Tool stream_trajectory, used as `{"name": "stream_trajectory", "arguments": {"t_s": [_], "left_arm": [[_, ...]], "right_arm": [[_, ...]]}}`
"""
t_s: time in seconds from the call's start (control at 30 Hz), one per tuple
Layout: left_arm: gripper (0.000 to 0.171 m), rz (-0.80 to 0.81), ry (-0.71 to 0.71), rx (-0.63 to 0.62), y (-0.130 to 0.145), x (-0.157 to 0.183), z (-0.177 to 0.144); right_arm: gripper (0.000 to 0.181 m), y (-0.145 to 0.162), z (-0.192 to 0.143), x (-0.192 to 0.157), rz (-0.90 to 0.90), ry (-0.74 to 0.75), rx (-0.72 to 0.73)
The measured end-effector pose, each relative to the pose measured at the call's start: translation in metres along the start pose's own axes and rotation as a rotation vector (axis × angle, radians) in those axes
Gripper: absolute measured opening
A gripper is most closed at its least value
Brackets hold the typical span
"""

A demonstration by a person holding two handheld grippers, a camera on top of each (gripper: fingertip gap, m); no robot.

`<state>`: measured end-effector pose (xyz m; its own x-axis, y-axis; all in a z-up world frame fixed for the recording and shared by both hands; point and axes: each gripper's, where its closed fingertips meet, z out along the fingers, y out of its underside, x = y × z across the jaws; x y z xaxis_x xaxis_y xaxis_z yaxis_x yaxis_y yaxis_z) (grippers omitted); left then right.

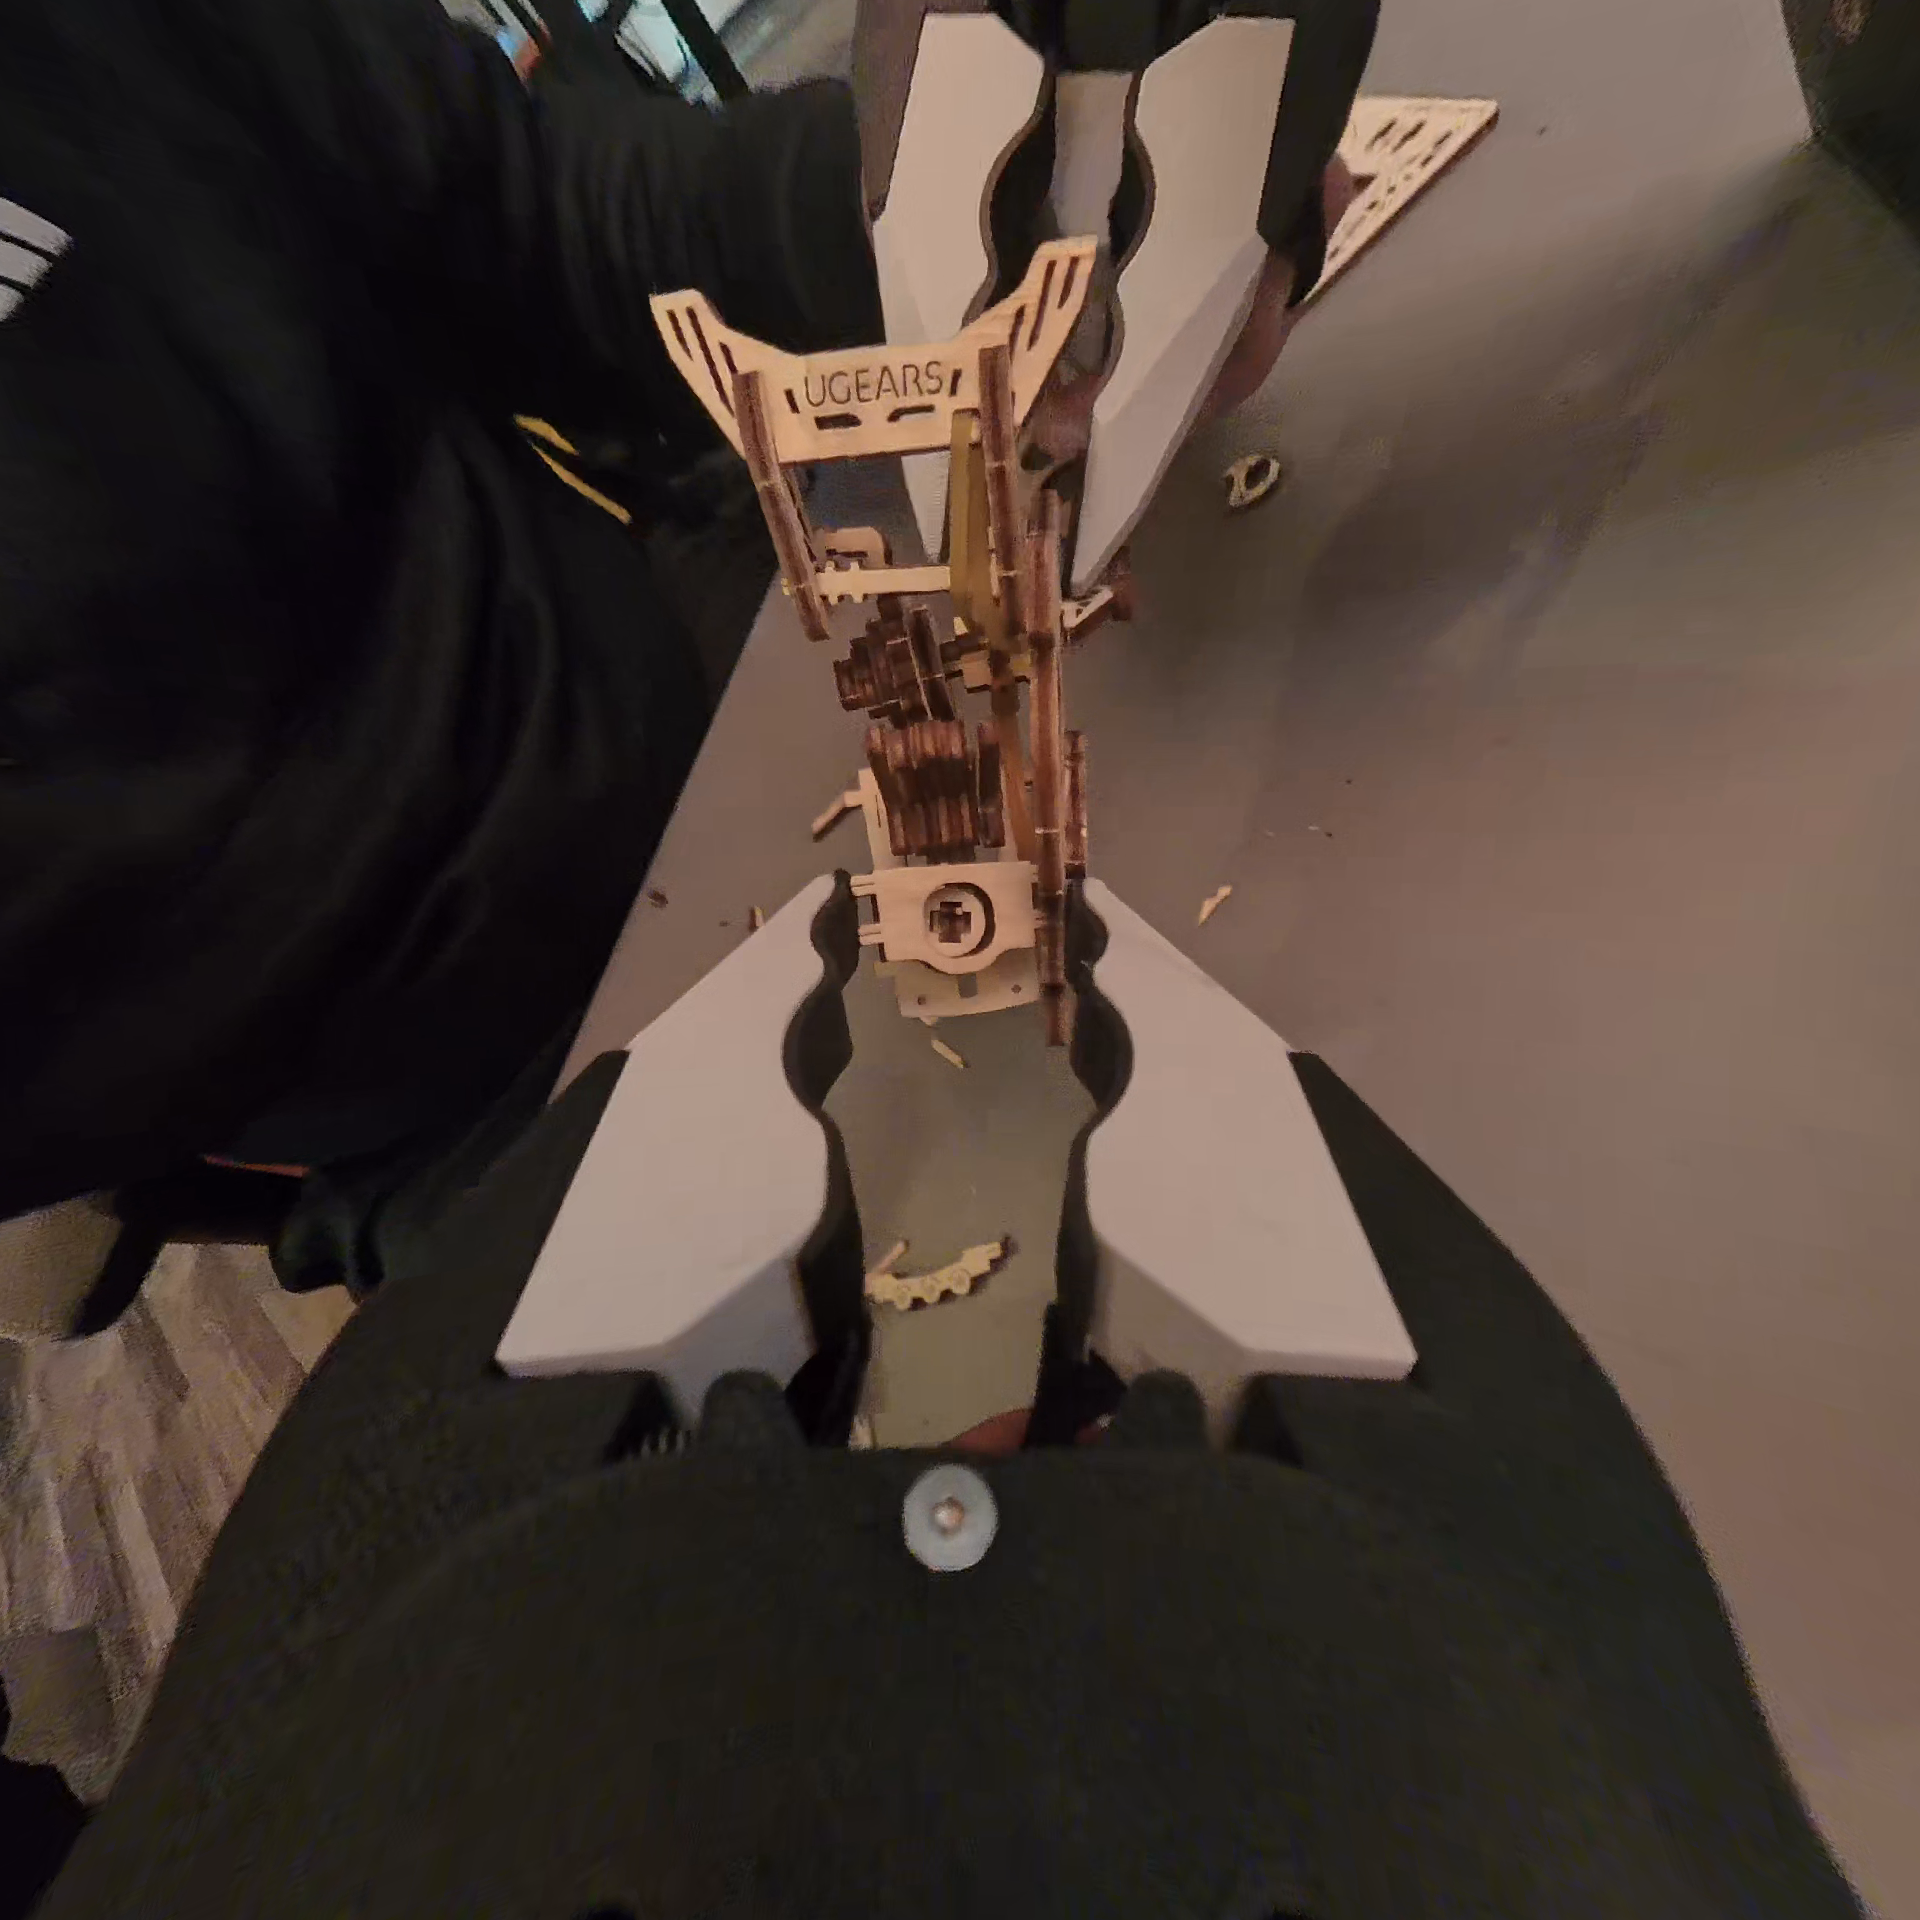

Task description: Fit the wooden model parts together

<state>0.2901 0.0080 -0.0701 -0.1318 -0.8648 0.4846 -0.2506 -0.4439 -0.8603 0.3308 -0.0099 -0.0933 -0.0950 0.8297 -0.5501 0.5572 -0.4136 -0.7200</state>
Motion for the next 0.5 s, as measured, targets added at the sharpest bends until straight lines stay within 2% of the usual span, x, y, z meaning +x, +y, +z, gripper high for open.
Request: {"name": "stream_trajectory", "arguments": {"t_s": [0.1, 0.27, 0.37, 0.5], "left_arm": [[0.016, -0.023, 0.006, 0.034, -0.006, 0.004, 0.000], [0.003, -0.088, -0.009, 0.063, -0.006, 0.012, -0.001], [0.003, -0.156, 0.001, 0.070, 0.001, 0.025, 0.000], [0.002, -0.268, -0.018, 0.044, 0.027, 0.040, 0.005]], "right_arm": [[0.037, -0.005, -0.002, -0.007, 0.026, -0.015, 0.042], [0.037, -0.008, 0.002, -0.021, 0.076, -0.015, 0.086], [0.037, -0.004, 0.012, -0.036, 0.113, -0.012, 0.116], [0.038, 0.012, 0.031, -0.051, 0.188, 0.000, 0.155]]}}
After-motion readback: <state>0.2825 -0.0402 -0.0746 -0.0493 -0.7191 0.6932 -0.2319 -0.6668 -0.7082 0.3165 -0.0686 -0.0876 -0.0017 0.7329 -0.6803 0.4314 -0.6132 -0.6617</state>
